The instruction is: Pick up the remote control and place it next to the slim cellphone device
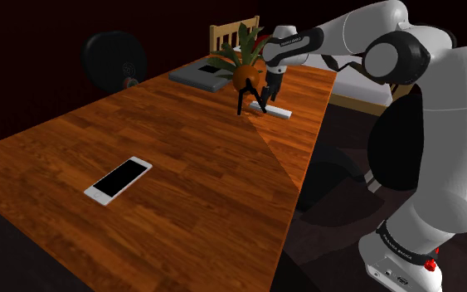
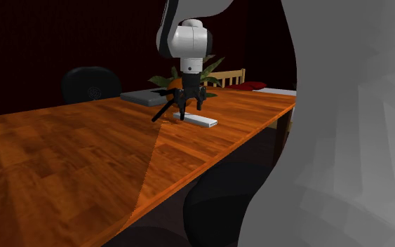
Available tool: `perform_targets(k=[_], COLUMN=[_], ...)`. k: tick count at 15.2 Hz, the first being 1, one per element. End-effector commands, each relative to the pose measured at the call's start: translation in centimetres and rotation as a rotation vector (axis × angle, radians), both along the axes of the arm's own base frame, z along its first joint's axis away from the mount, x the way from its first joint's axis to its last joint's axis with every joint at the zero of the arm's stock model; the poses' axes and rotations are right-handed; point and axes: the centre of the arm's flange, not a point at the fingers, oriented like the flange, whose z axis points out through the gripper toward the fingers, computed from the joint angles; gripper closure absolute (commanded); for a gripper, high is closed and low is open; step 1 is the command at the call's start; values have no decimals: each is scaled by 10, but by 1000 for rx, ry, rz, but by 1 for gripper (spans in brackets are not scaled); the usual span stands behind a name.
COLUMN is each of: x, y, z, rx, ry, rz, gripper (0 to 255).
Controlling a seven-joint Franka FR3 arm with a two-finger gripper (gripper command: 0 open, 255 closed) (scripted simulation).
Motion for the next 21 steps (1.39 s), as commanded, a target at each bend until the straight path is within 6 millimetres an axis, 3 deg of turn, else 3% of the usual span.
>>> perform_targets(k=[1, 15, 16, 17, 19, 21], x=[-6, -6, -7, -7, -5, -4], y=[-7, -7, -8, -8, -11, -11], z=[-30, 44, 39, 39, 13, 5], rx=[-7, -7, -8, -8, -10, -11], ry=[22, 22, 21, 21, 19, 19], rz=[-5, -5, -5, -5, -18, -19], gripper=[255, 255, 255, 0, 0, 0])
